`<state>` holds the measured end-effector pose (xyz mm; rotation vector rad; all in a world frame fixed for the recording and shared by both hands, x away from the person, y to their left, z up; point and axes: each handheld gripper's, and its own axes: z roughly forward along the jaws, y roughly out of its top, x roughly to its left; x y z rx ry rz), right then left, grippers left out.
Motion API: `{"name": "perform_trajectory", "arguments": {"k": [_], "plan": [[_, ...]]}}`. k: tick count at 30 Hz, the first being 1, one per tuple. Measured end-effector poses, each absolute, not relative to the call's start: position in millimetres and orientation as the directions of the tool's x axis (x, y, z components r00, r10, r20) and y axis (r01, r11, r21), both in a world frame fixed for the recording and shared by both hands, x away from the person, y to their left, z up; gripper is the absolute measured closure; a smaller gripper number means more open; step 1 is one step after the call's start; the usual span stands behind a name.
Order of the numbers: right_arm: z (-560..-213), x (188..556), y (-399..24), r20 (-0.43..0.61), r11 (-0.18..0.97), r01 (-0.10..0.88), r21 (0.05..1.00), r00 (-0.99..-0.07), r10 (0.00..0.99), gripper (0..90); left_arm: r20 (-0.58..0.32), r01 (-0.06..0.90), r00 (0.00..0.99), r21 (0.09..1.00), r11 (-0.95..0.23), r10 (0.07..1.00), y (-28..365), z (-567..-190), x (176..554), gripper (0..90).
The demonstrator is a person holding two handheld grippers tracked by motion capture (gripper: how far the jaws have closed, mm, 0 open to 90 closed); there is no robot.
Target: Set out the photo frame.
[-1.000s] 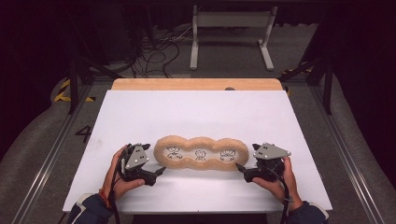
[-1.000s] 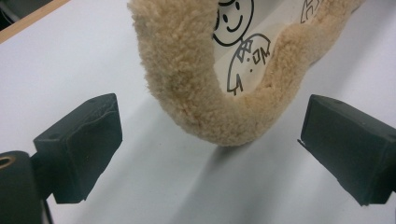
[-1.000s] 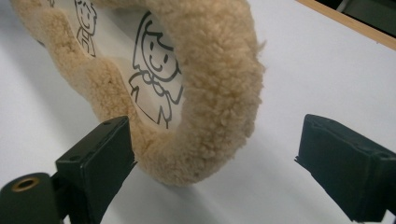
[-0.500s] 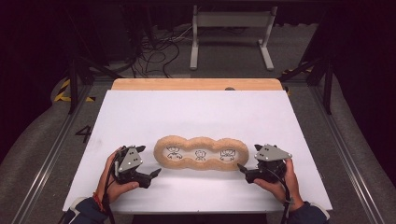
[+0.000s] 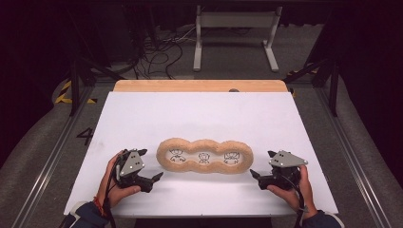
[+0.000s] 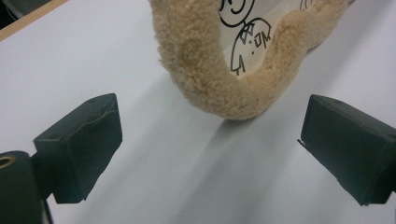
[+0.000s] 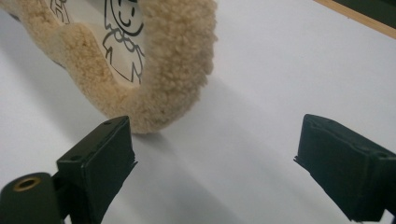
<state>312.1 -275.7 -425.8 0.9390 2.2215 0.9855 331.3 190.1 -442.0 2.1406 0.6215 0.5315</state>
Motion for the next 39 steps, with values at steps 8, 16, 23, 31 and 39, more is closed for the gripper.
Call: {"name": "perform_trajectory", "arguments": {"k": [8, 16, 23, 31, 39], "plan": [[-428.5, 309.1, -286.5, -0.193, 0.496, 0.388, 0.777, -0.603, 0.774, 10.6, 0.150, 0.265, 0.778, 0.803, -0.535, 0.610, 201.7, -445.3, 326.4, 5.8], [-430.9, 306.2, -293.7, -0.189, 0.486, 0.395, 0.779, -0.591, 0.784, 10.6, 0.137, 0.282, 0.763, 0.809, -0.516, 0.632, 215.6, -446.6, 322.1, 5.9], [-433.3, 303.0, -302.9, -0.181, 0.467, 0.409, 0.784, -0.569, 0.802, 10.3, 0.137, 0.290, 0.762, 0.801, -0.524, 0.633, 224.6, -450.7, 318.0, 5.9], [-436.7, 297.9, -318.0, -0.172, 0.441, 0.426, 0.790, -0.537, 0.826, 10.2, 0.136, 0.301, 0.754, 0.797, -0.523, 0.642, 235.2, -452.9, 316.3, 5.9], [-438.7, 290.9, -331.8, -0.165, 0.412, 0.435, 0.800, -0.501, 0.850, 10.2, 0.132, 0.324, 0.743, 0.787, -0.525, 0.656, 247.2, -457.1, 313.8, 5.9]]}}
